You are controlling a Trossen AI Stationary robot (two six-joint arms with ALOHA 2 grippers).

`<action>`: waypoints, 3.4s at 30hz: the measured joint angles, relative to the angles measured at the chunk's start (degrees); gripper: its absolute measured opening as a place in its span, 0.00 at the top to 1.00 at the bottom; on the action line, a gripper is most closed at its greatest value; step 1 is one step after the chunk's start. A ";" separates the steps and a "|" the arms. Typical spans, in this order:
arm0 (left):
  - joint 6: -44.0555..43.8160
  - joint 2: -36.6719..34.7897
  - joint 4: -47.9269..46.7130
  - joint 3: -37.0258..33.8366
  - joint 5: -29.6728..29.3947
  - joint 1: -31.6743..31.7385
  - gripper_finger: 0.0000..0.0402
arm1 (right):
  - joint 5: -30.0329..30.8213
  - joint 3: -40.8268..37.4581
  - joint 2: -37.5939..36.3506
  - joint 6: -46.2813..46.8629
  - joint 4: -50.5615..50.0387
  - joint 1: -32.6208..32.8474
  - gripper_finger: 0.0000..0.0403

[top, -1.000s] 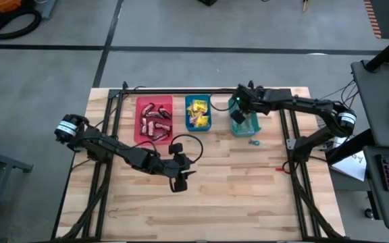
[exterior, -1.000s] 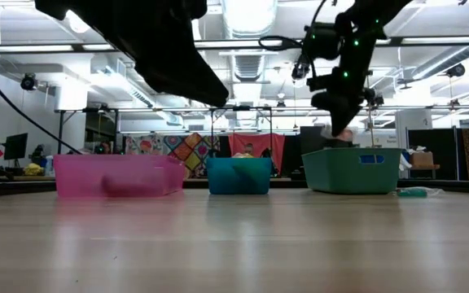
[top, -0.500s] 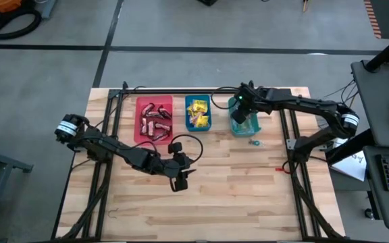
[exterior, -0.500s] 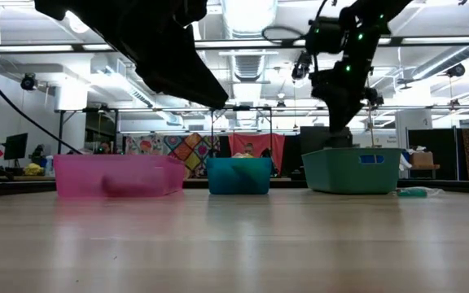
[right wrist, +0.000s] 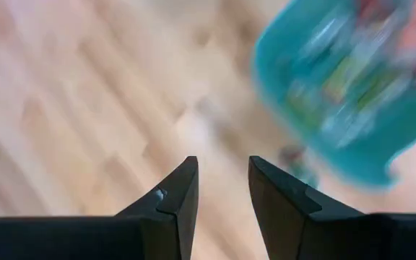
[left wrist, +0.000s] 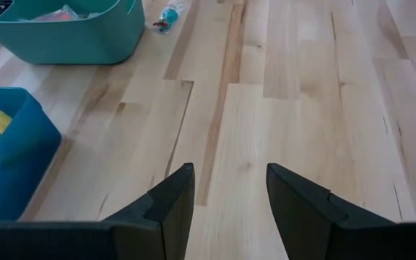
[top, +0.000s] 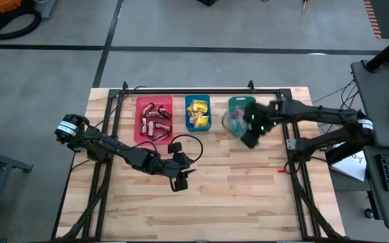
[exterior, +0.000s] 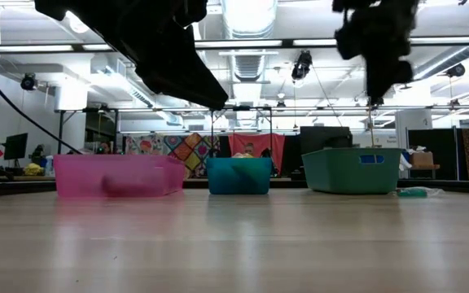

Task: Sort candy
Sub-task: Put the blue gummy candy into the green bin

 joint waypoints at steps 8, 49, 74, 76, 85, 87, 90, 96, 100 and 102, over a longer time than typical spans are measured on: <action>-0.10 0.02 -0.03 0.00 0.02 0.00 0.61 | 4.20 -3.31 -0.19 14.11 -3.27 17.71 0.72; 1.20 0.04 -0.09 0.00 0.04 -0.02 0.61 | 38.47 -37.16 -1.11 43.12 17.63 26.51 0.98; 1.21 0.04 0.02 0.00 0.04 -0.02 0.61 | 20.90 -29.09 -1.09 28.51 31.31 34.17 0.98; 1.21 0.04 0.01 0.00 0.04 -0.02 0.61 | 19.41 -27.19 -1.09 17.56 31.47 34.78 0.98; 1.19 0.04 0.03 0.00 0.07 -0.02 0.61 | 16.44 -24.20 -0.64 -14.57 30.69 36.73 0.81; 1.19 0.04 0.15 -0.01 0.07 -0.01 0.61 | 16.36 -24.20 0.11 -16.42 30.64 36.76 0.73; 1.21 0.04 0.64 -0.02 0.07 0.00 0.61 | 16.96 -24.20 2.15 -18.54 30.36 36.76 0.61; 1.19 0.04 0.99 -0.02 0.07 -0.02 0.61 | 17.27 -24.22 7.30 -20.25 30.19 36.74 0.46; 1.21 0.04 1.01 -0.02 0.07 -0.02 0.61 | 19.13 -24.22 10.60 -20.09 30.26 36.36 0.45; 1.21 0.04 1.02 -0.02 0.07 -0.02 0.61 | 19.73 -24.24 11.99 -19.41 30.39 35.63 0.45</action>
